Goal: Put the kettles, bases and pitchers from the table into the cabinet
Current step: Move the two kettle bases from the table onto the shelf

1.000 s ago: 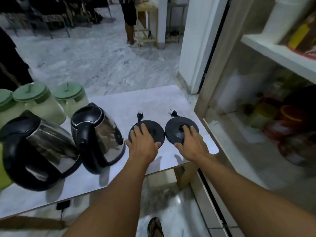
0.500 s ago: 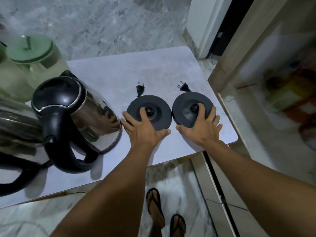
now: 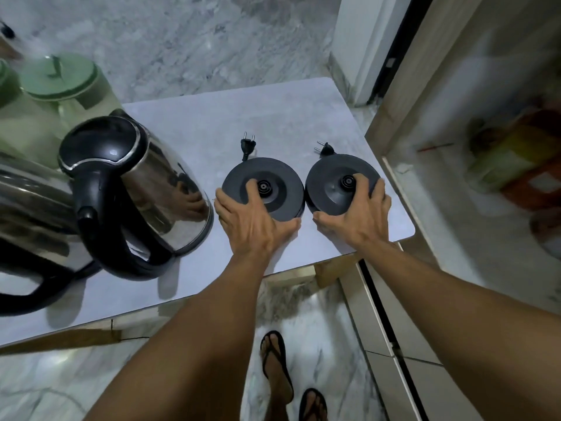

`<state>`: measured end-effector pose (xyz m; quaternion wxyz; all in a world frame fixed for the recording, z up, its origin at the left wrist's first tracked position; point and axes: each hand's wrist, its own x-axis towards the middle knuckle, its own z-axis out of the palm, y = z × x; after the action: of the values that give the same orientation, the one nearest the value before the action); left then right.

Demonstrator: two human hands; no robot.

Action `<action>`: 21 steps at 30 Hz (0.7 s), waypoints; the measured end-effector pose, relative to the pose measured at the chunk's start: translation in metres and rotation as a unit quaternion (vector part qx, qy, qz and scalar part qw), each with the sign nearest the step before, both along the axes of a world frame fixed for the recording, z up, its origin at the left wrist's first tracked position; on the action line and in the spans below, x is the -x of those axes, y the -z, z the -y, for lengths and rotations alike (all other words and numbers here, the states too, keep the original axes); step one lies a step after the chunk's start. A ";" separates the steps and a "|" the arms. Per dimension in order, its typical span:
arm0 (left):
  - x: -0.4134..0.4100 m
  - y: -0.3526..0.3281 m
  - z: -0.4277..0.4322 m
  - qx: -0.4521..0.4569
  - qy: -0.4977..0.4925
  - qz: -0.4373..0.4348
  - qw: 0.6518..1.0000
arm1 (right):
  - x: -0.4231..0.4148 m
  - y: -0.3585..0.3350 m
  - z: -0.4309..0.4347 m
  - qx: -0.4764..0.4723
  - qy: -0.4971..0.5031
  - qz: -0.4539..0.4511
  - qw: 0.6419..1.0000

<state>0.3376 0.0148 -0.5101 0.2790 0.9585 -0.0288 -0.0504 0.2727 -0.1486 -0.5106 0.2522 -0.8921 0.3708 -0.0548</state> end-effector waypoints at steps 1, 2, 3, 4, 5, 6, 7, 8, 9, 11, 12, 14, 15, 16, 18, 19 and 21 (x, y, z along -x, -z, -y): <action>0.003 -0.005 0.000 0.007 0.002 0.003 1.000 | 0.004 -0.004 0.000 0.003 0.000 0.002 1.000; 0.006 -0.012 -0.001 0.013 0.003 0.009 1.000 | 0.009 -0.010 -0.001 0.005 -0.001 0.004 1.000; 0.009 -0.020 -0.002 0.018 0.004 0.019 1.000 | 0.013 -0.017 -0.002 0.007 -0.002 0.008 1.000; 0.013 -0.030 -0.003 0.021 0.006 0.030 0.999 | 0.017 -0.024 -0.003 0.009 -0.003 0.015 1.000; 0.016 -0.040 -0.004 0.023 0.009 0.039 0.999 | 0.021 -0.033 -0.004 0.011 -0.004 0.022 1.000; 0.021 -0.051 -0.005 0.023 0.012 0.047 0.999 | 0.026 -0.042 -0.006 0.013 -0.003 0.027 1.000; 0.026 -0.062 -0.007 0.022 0.014 0.053 0.998 | 0.031 -0.052 -0.008 0.016 -0.001 0.033 0.999; 0.032 -0.074 -0.009 0.020 0.016 0.060 0.998 | 0.037 -0.064 -0.010 0.021 0.000 0.040 0.999; 0.038 -0.086 -0.010 0.020 0.019 0.068 0.997 | 0.043 -0.076 -0.012 0.026 0.001 0.048 0.999; 0.052 -0.110 -0.014 0.023 0.026 0.083 0.996 | 0.057 -0.100 -0.016 0.037 0.002 0.063 0.997; 0.058 -0.123 -0.015 0.025 0.031 0.090 0.995 | 0.064 -0.111 -0.018 0.041 0.004 0.071 0.997; 0.071 -0.148 -0.020 0.031 0.046 0.104 0.993 | 0.079 -0.135 -0.022 0.049 0.014 0.091 0.995; 0.077 -0.159 -0.022 0.035 0.055 0.111 0.992 | 0.088 -0.147 -0.026 0.054 0.020 0.101 0.993; 0.082 -0.170 -0.025 0.040 0.065 0.119 0.990 | 0.096 -0.159 -0.030 0.061 0.027 0.109 0.992; 0.093 -0.192 -0.032 0.055 0.091 0.145 0.984 | 0.116 -0.182 -0.041 0.081 0.048 0.124 0.988; 0.098 -0.202 -0.036 0.063 0.105 0.158 0.980 | 0.126 -0.194 -0.047 0.092 0.063 0.132 0.985; 0.113 -0.223 -0.048 0.079 0.141 0.179 0.970 | 0.151 -0.215 -0.064 0.112 0.100 0.148 0.977</action>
<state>0.2247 0.0625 -0.2873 0.3346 0.9131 -0.2168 0.0856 0.1222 -0.0847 -0.2958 0.1957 -0.8550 0.4087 -0.2524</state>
